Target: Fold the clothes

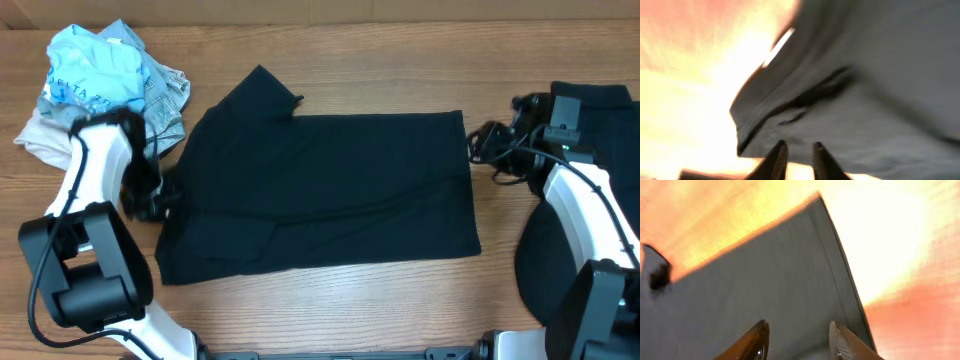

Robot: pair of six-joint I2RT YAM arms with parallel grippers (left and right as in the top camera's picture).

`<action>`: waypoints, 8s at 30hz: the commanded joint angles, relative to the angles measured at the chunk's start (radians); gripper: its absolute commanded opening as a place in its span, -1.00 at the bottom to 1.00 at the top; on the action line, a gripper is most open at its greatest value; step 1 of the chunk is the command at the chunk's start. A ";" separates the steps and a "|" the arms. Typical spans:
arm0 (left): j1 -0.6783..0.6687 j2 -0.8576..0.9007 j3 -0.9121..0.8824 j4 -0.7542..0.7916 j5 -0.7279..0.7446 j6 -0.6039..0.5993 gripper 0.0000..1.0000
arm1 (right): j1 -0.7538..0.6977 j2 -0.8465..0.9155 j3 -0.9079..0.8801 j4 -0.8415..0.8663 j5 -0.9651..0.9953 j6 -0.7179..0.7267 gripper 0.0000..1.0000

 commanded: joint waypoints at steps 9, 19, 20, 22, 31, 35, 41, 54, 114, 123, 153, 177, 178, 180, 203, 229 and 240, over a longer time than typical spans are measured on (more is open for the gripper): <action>-0.286 -0.032 0.331 0.415 0.124 0.306 0.87 | 0.015 0.345 0.160 0.172 -0.021 0.015 0.09; -0.340 0.076 0.331 0.683 0.121 0.277 0.71 | 0.039 0.462 0.164 0.396 -0.016 0.016 0.38; -0.340 0.082 0.331 0.693 0.122 0.269 0.71 | 0.042 0.473 0.164 0.412 -0.016 0.016 0.38; -0.340 0.094 0.331 0.717 0.129 0.267 0.68 | 0.048 0.496 0.164 0.437 -0.016 0.018 0.37; -0.341 0.155 0.331 0.796 0.129 0.267 0.55 | 0.065 0.530 0.164 0.458 -0.008 0.019 -0.48; -0.341 0.193 0.331 0.820 0.129 0.267 0.53 | 0.062 0.520 0.165 0.443 -0.022 0.019 -0.64; -0.346 0.303 0.331 0.944 0.142 0.265 0.40 | 0.061 0.410 0.167 0.335 -0.088 0.015 -0.69; -0.345 0.456 0.331 1.146 0.109 0.267 0.31 | 0.061 0.222 0.167 0.138 -0.116 0.015 -0.68; -0.327 0.203 0.365 0.628 0.030 0.268 -0.92 | 0.067 0.560 0.204 0.468 -0.031 -0.033 -0.92; -0.325 0.161 0.365 0.565 0.030 0.267 -0.92 | 0.068 0.297 0.240 0.293 -0.037 -0.034 -0.92; -0.282 0.161 0.365 -0.222 0.014 0.275 -0.92 | 0.067 0.217 0.241 -0.450 0.122 -0.034 -0.92; -0.256 0.161 0.365 -0.340 0.064 0.282 -0.91 | 0.068 0.217 0.272 -0.587 0.259 -0.034 -0.91; -0.256 0.161 0.365 -0.344 0.052 0.284 -0.91 | 0.068 0.217 0.272 -0.587 0.252 -0.034 -0.91; -0.244 0.159 0.365 -0.351 0.031 0.283 -0.91 | 0.068 0.217 0.272 -0.587 0.240 -0.034 -0.90; -0.243 0.063 0.258 -0.351 0.060 0.301 -0.92 | 0.068 0.217 0.272 -0.645 0.241 -0.034 -0.89; -0.234 0.063 0.213 -0.228 0.026 0.271 -0.91 | 0.068 0.217 0.272 -0.735 0.259 -0.034 0.02; -0.234 0.063 0.213 -0.238 0.027 0.271 -0.91 | 0.068 0.217 0.271 -0.680 0.278 -0.034 0.03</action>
